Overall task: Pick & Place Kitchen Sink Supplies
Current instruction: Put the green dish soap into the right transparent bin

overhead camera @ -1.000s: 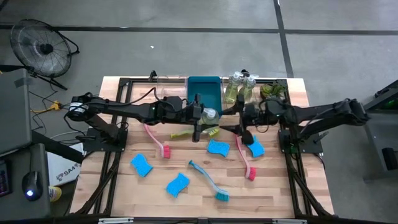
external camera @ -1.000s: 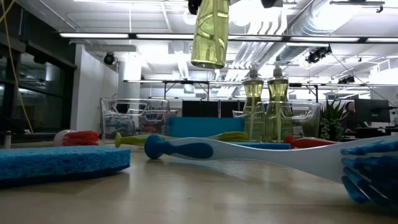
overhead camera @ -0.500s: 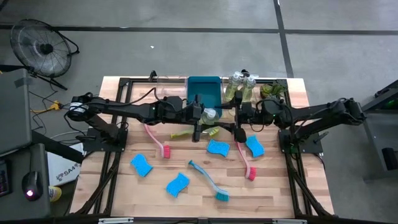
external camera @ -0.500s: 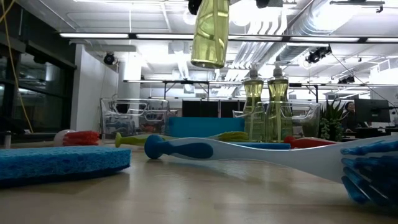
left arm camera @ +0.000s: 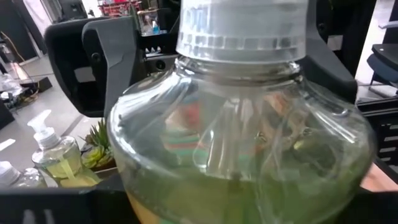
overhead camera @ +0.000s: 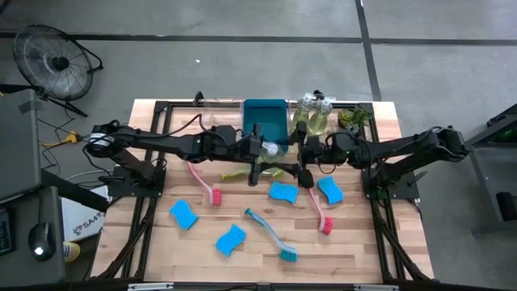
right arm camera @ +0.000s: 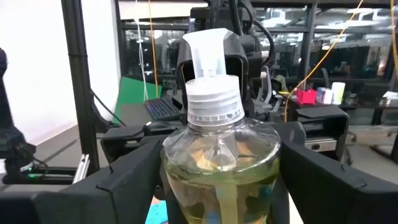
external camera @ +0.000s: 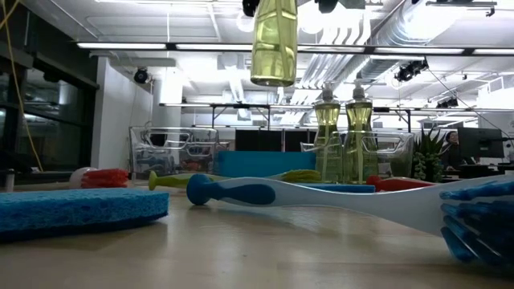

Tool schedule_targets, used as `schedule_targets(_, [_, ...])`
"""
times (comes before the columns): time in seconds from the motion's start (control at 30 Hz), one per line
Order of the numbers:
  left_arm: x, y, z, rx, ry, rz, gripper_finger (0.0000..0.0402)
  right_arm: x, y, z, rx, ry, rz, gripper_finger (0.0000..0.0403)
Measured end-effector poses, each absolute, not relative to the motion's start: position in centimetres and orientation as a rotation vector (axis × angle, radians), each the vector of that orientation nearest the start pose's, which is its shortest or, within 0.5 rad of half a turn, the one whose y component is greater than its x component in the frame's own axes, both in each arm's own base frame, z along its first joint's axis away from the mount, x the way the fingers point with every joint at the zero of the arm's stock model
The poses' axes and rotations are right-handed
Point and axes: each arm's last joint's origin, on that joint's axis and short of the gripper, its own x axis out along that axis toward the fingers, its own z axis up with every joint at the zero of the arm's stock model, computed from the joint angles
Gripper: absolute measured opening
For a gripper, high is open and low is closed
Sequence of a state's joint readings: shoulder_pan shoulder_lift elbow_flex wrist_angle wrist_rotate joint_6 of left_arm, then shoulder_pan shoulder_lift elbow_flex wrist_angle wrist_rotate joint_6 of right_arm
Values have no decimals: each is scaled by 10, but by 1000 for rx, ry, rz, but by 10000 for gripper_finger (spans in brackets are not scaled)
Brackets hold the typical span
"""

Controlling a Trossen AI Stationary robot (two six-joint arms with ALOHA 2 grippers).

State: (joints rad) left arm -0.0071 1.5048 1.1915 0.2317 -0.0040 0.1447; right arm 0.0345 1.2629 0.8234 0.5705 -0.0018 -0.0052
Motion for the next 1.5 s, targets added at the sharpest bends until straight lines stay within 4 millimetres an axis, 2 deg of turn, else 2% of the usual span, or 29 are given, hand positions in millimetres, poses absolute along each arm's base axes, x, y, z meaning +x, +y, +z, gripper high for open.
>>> schedule_targets(0.97, [352, -3, 342, 115, 68, -22, 200, 283, 1, 321, 60, -165, 54, 308])
schedule_targets(1.2, [351, -2, 339, 121, 92, -20, 200, 284, 0, 316, 118, -108, 19, 308])
schedule_targets(1.5, [352, -2, 338, 107, 93, -12, 200, 284, -1, 313, 80, -80, 38, 350])
